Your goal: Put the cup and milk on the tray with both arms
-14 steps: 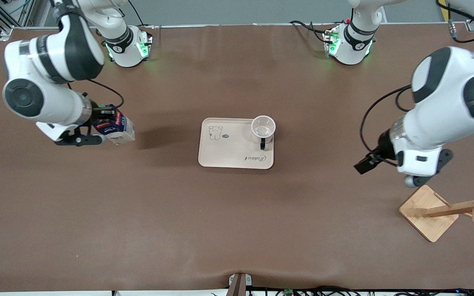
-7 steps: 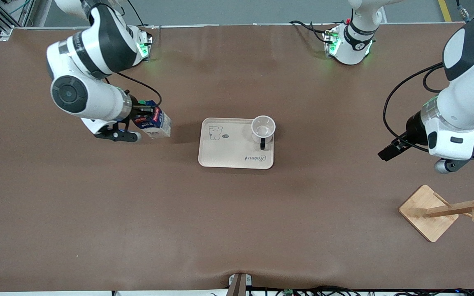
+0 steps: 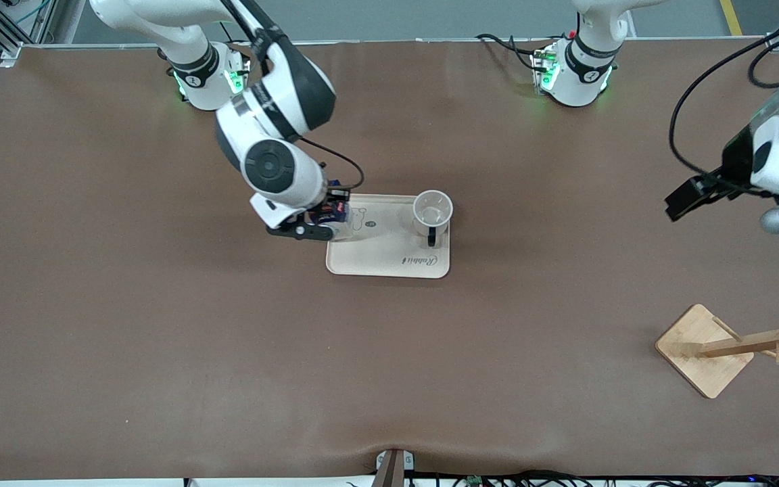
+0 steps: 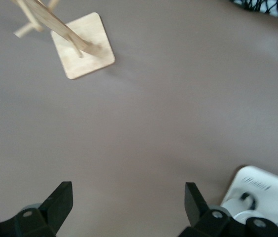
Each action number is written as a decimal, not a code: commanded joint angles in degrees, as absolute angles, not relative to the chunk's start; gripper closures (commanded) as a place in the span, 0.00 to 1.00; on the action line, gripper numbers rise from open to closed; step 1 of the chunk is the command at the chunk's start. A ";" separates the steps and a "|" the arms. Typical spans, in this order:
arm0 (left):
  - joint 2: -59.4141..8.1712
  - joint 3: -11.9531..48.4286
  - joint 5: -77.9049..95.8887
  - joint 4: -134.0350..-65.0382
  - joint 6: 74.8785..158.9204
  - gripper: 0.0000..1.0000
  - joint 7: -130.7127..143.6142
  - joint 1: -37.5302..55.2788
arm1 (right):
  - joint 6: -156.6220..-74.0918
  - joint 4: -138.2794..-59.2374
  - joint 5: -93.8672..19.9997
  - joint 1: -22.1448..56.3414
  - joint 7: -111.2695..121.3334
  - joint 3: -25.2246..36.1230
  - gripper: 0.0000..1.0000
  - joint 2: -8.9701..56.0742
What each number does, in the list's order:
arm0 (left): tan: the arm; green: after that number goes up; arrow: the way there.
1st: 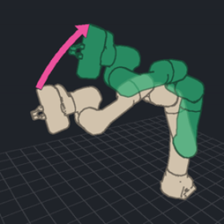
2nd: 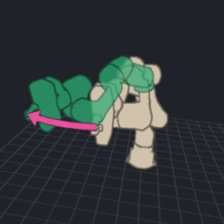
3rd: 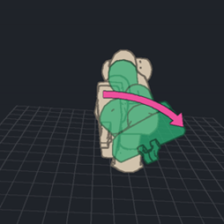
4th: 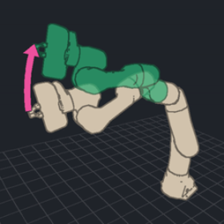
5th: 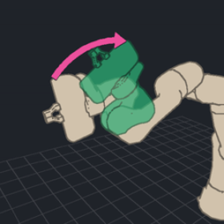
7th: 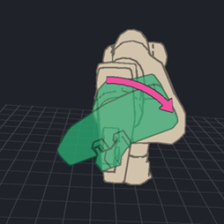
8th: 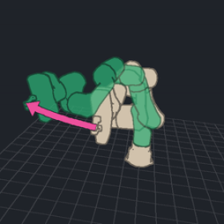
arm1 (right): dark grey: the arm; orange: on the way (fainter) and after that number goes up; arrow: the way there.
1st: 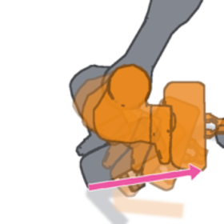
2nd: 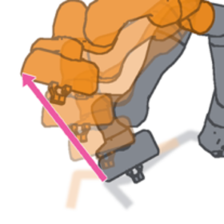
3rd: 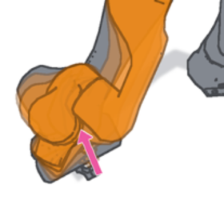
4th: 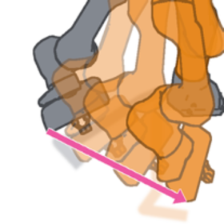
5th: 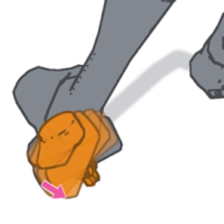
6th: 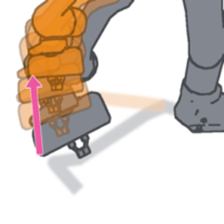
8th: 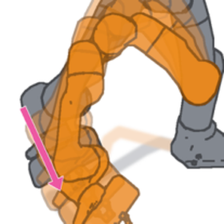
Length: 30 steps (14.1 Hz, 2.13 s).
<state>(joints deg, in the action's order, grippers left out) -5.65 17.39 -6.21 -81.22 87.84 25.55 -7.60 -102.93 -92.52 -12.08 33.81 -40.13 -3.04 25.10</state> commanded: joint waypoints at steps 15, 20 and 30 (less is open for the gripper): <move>10.55 5.19 -1.76 -95.10 85.08 0.00 8.26 0.70 | -91.02 -79.83 -12.30 32.62 -42.45 -1.93 0.00 27.69; 9.93 5.19 0.09 -94.75 85.25 0.00 6.69 0.53 | -71.22 -67.17 -11.87 25.16 -43.15 -1.58 0.00 25.15; 8.79 5.10 0.00 -94.66 85.52 0.00 4.22 0.18 | -75.12 -80.54 1.15 10.39 -23.78 -2.02 0.00 6.89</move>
<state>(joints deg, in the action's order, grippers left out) 8.69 5.47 -0.94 -94.58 84.97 5.55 0.21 -70.00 -68.77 0.41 14.05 -30.89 -1.18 14.60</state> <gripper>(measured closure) 0.000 0.000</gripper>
